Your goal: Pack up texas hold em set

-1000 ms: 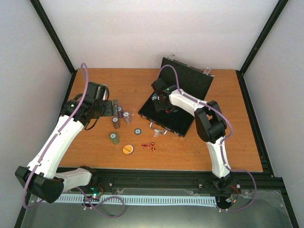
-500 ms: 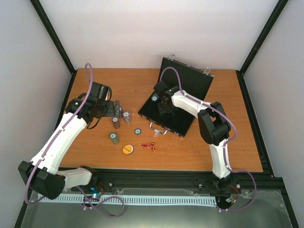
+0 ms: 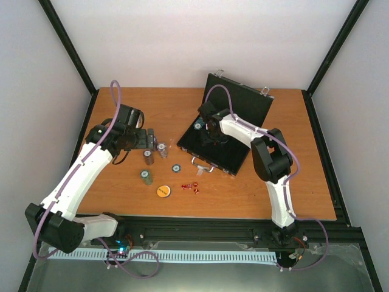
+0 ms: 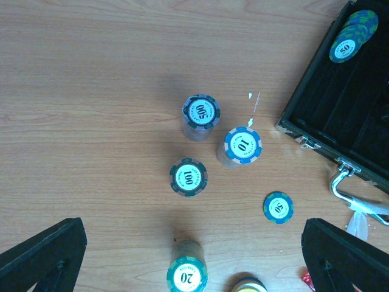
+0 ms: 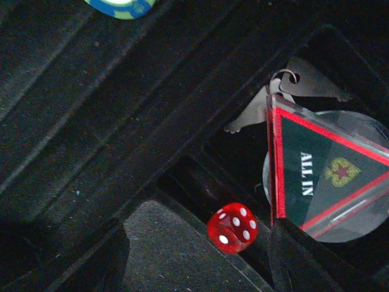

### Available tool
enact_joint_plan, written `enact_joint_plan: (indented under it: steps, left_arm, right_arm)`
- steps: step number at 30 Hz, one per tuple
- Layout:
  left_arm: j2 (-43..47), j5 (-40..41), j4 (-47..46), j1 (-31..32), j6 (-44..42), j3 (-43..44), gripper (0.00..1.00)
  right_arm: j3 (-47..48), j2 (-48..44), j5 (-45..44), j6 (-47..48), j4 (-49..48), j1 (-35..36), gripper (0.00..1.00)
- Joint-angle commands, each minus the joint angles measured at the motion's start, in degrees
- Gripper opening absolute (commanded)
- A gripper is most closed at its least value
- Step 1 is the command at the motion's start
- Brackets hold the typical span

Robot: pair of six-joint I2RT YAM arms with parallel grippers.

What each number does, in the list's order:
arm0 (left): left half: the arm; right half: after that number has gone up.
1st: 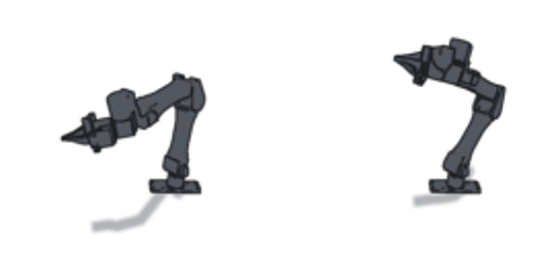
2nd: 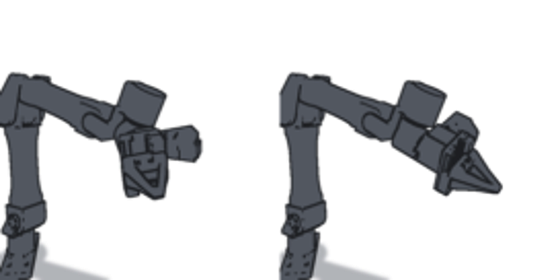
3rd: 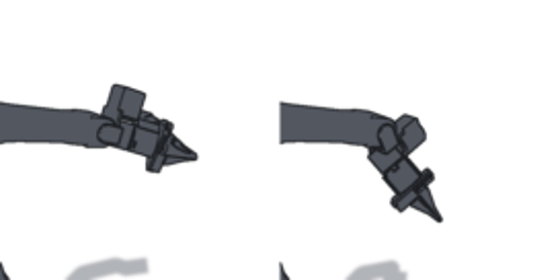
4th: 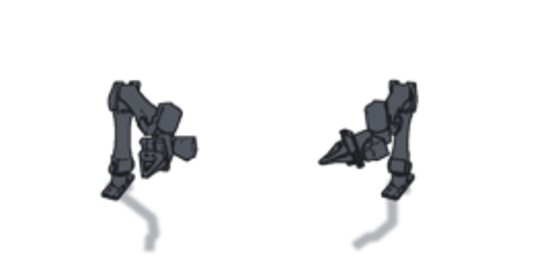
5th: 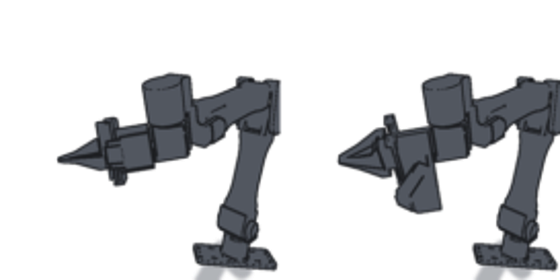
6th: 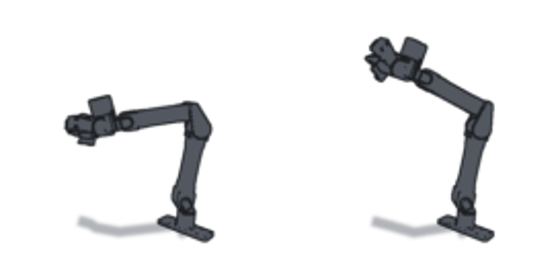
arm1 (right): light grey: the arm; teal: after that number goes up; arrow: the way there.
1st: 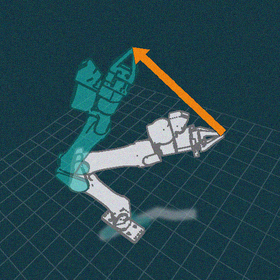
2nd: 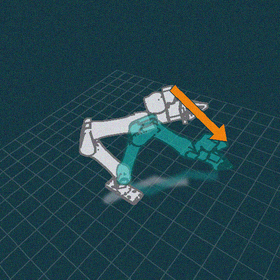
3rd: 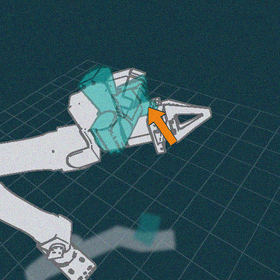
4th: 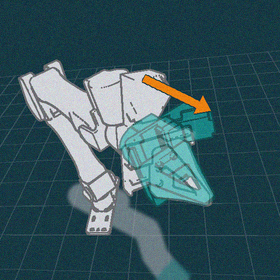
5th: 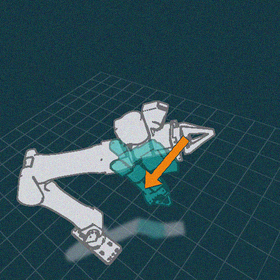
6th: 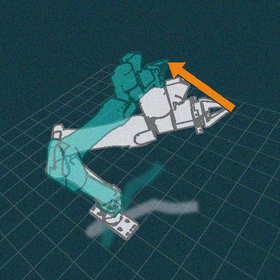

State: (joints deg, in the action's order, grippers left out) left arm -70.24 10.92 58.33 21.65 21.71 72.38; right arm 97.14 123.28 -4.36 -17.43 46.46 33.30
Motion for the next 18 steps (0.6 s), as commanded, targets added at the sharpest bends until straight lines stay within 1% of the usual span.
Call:
enact_joint_plan:
  steps: [1,6,9,14,18]
  left_arm:
    - [0.53,0.53,-0.43,-0.12,0.64,1.39,1.00]
    - [0.79,0.57,-0.36,-0.12,0.70,1.19,1.00]
    - [1.12,0.63,-0.39,-0.12,0.78,1.10,1.00]
    - [1.66,0.67,-0.39,-0.12,0.95,0.39,1.00]
    - [1.69,0.19,-0.83,-0.12,1.10,-0.21,1.00]
  right_arm:
    - [2.03,1.03,3.60,0.43,-2.71,-0.16,0.65]
    - [4.35,1.60,5.60,0.12,-2.94,-0.17,0.65]
    - [4.56,1.30,4.44,-0.83,-2.16,-0.16,0.65]
    - [0.39,-2.40,2.57,-2.20,-1.62,-0.16,0.64]
    - [-2.26,-3.25,3.02,-2.76,-0.63,-0.08,0.64]
